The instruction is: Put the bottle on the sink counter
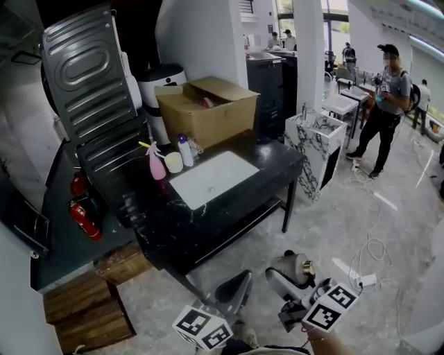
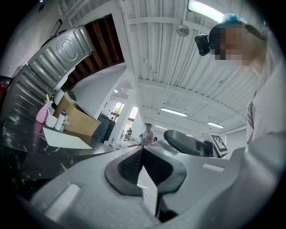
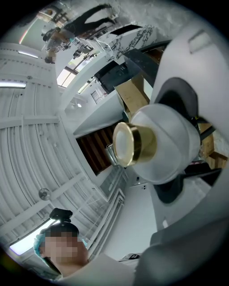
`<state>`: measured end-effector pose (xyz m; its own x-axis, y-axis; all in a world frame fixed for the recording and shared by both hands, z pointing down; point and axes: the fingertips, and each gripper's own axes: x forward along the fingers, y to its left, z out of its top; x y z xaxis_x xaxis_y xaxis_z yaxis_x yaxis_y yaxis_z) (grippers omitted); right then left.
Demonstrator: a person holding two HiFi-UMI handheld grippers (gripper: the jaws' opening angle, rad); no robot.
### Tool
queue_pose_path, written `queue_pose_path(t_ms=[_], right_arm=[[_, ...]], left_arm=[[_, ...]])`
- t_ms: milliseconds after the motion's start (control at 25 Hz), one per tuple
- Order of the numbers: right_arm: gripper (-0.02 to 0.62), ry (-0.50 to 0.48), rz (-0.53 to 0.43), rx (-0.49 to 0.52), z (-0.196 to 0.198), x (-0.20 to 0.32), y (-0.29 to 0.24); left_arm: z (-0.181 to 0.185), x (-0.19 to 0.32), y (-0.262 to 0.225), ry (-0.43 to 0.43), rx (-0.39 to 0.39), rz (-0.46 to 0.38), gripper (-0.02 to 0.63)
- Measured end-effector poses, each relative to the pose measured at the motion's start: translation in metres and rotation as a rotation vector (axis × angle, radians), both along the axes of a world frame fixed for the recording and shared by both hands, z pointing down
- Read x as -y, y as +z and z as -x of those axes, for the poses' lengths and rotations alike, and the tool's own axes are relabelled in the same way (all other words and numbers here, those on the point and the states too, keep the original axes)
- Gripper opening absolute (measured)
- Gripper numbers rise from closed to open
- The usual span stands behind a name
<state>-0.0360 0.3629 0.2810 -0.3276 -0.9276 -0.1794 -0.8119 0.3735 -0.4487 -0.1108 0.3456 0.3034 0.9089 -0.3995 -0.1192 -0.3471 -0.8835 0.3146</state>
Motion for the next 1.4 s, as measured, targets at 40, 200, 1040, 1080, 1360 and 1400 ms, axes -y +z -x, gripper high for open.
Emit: queue_pose_path(t_ms=[40, 200, 1040, 1080, 1360, 1400], right_arm=[[0.341, -0.001, -0.003, -0.005, 0.004, 0.008, 0.000], [0.341, -0.006, 0.016, -0.010, 0.014, 0.031, 0.003], [0.341, -0.071, 0.026, 0.031, -0.016, 0.165, 0.016], [0.341, -0.074, 0.027, 0.027, -0.020, 0.173, 0.017], [0.341, -0.133, 0.032, -0.033, -0.068, 0.244, 0.020], [0.341, -0.146, 0.026, -0.038, -0.076, 0.256, 0.018]], left_arm=[[0.003, 0.008, -0.001, 0.000, -0.006, -0.001, 0.008], [0.009, 0.035, 0.000, 0.005, -0.023, 0.015, 0.008], [-0.009, 0.156, 0.021, -0.068, 0.023, 0.063, 0.008], [-0.015, 0.165, 0.021, -0.068, 0.025, 0.060, 0.008], [-0.069, 0.233, 0.019, -0.090, 0.037, 0.041, 0.008], [-0.077, 0.244, 0.016, -0.103, 0.035, 0.037, 0.008]])
